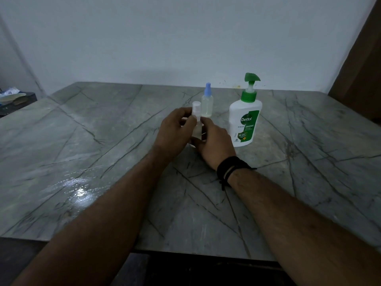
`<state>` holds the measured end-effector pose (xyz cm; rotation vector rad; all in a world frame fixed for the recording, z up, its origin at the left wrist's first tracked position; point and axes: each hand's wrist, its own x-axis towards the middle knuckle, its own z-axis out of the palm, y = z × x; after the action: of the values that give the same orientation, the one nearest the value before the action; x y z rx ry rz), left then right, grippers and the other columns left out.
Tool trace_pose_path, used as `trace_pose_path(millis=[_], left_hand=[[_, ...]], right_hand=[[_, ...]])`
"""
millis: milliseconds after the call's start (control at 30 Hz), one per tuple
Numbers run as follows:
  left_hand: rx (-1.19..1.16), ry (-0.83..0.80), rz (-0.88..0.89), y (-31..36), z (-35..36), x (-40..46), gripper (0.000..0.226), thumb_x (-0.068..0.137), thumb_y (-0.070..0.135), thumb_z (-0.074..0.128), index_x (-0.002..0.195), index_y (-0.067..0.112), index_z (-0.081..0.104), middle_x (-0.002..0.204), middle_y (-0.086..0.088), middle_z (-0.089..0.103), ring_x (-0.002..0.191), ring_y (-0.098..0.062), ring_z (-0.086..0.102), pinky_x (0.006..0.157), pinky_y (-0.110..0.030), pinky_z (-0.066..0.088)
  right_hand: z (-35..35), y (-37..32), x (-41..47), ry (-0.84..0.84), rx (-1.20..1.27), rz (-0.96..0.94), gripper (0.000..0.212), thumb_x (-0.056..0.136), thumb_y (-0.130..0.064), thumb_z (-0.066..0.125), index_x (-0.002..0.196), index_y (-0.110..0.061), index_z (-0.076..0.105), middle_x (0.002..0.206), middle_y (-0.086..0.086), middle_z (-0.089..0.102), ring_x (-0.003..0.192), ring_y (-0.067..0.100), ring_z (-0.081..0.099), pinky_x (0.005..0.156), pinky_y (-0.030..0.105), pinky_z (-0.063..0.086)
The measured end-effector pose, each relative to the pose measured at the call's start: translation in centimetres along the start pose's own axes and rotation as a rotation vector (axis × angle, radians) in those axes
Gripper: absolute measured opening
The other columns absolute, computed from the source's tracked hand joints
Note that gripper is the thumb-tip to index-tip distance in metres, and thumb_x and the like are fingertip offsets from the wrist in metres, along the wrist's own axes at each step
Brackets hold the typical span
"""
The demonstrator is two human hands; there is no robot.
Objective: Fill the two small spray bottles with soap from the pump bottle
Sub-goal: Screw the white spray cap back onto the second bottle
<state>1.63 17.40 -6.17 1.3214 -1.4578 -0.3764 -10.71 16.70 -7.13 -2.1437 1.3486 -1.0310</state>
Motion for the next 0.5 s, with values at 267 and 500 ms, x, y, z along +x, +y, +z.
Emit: trace_pose_path(millis=[267, 500], left_hand=[[0.024, 0.031, -0.012, -0.15, -0.15, 0.08, 0.024, 0.094, 0.03, 0.06, 0.114, 0.018, 0.062, 0.098, 0.011, 0.067, 0.085, -0.002, 0.066, 0.065, -0.016, 0.055], [-0.007, 0.032, -0.021, -0.1, -0.2, 0.01, 0.039, 0.084, 0.042, 0.073, 0.107, 0.015, 0.055, 0.098, 0.007, 0.067, 0.082, 0.0, 0.067, 0.062, -0.014, 0.053]], right_hand=[[-0.02, -0.1, -0.02, -0.005, -0.016, 0.011, 0.054, 0.088, -0.031, 0.071, 0.136, -0.019, 0.05, 0.122, 0.005, 0.067, 0.11, 0.026, 0.063, 0.098, 0.043, 0.049], [-0.05, -0.05, 0.07, -0.023, -0.035, 0.019, 0.052, 0.089, -0.032, 0.071, 0.134, -0.017, 0.05, 0.123, 0.007, 0.066, 0.111, 0.026, 0.062, 0.099, 0.042, 0.049]])
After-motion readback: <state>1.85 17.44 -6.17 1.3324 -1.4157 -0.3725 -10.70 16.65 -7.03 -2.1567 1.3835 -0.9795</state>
